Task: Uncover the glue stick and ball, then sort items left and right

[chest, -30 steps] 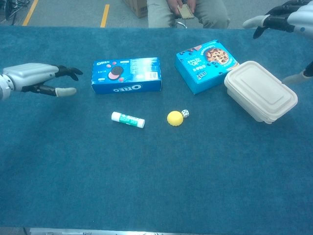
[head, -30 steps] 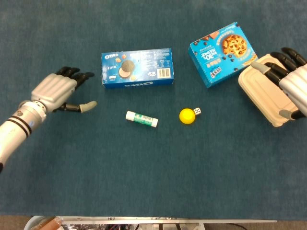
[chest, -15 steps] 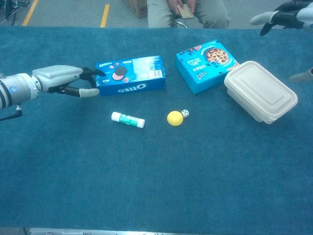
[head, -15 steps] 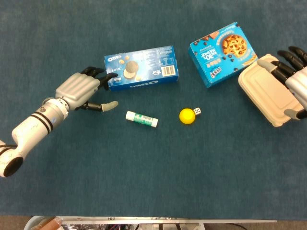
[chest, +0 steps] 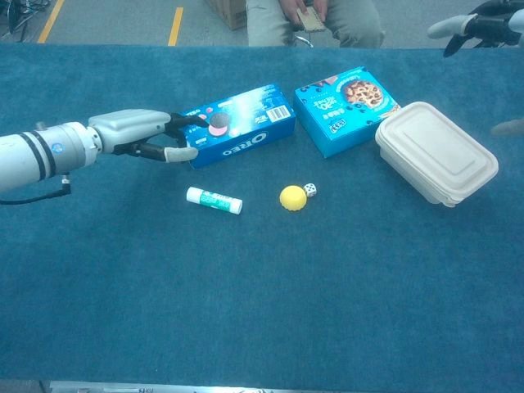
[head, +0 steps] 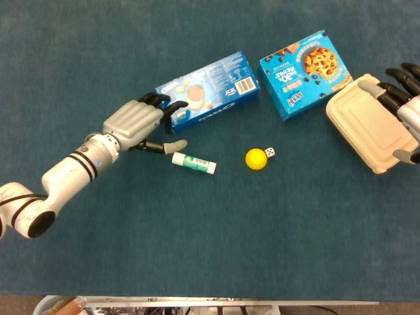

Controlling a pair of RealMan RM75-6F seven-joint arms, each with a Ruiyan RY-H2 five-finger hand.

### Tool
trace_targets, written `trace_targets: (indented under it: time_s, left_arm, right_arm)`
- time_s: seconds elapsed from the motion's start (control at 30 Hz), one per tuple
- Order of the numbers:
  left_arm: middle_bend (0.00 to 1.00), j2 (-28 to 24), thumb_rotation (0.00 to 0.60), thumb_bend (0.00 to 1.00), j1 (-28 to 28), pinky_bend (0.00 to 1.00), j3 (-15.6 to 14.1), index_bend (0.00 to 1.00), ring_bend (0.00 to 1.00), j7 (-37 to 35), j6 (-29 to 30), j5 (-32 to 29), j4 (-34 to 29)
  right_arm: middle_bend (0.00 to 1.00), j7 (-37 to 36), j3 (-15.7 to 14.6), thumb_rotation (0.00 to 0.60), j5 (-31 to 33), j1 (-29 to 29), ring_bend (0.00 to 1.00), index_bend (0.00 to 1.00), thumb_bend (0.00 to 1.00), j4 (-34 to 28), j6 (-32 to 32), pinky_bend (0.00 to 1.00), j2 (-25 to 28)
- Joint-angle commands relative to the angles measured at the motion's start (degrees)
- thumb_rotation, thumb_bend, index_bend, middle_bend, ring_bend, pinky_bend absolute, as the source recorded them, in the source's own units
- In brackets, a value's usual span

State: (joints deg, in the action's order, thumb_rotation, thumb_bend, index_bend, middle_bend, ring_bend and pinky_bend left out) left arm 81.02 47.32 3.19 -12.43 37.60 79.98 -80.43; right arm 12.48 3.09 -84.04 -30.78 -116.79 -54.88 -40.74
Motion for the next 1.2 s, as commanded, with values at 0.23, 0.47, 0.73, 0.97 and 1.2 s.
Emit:
trace_targets:
  time_s: [0.23, 0.47, 0.73, 0.97, 1.2]
  left_arm:
    - [0.15, 1.3, 0.077, 0.19, 1.1, 0.04, 1.1, 0.24, 0.04, 0.2, 0.4, -0.5, -0.3]
    - [0.15, -3.5, 0.077, 0.19, -1.1, 0.04, -0.3, 0.24, 0.04, 1.2, 2.8, -0.6, -1.4]
    - [0.15, -7.3, 0.079, 0.19, -3.4, 0.04, -2.2, 0.24, 0.04, 1.6, 3.0, -1.9, -0.6]
    - [0.15, -6.2, 0.077, 0.19, -3.7, 0.04, -3.6, 0.24, 0.04, 2.7, 2.2, -1.0, 0.1]
    - [0.15, -4.3, 0.080, 0.19, -3.0, 0.04, -3.0, 0.24, 0.04, 1.7, 1.3, -0.8, -0.2]
  right_arm:
    - [0.24, -0.1, 0.3, 0.600, -0.3, 0.5, 0.09, 0.09, 0.00, -0.3, -0.2, 0.08, 0.1]
    - [0.24, 0.2, 0.7, 0.600, -0.4, 0.2, 0.09, 0.09, 0.00, -0.8, 0.3, 0.08, 0.0]
    - [0.24, 0.9, 0.9, 0.600, -0.4, -0.1, 0.09, 0.09, 0.00, -1.1, 1.0, 0.08, -0.8]
    - [0.24, 1.0, 1.0, 0.600, -0.1, 0.2, 0.09, 0.09, 0.00, -1.1, 0.9, 0.08, -0.8]
    - [0.24, 0.9, 1.0, 0.600, -0.2, 0.6, 0.09, 0.09, 0.00, -1.0, 0.8, 0.08, -0.8]
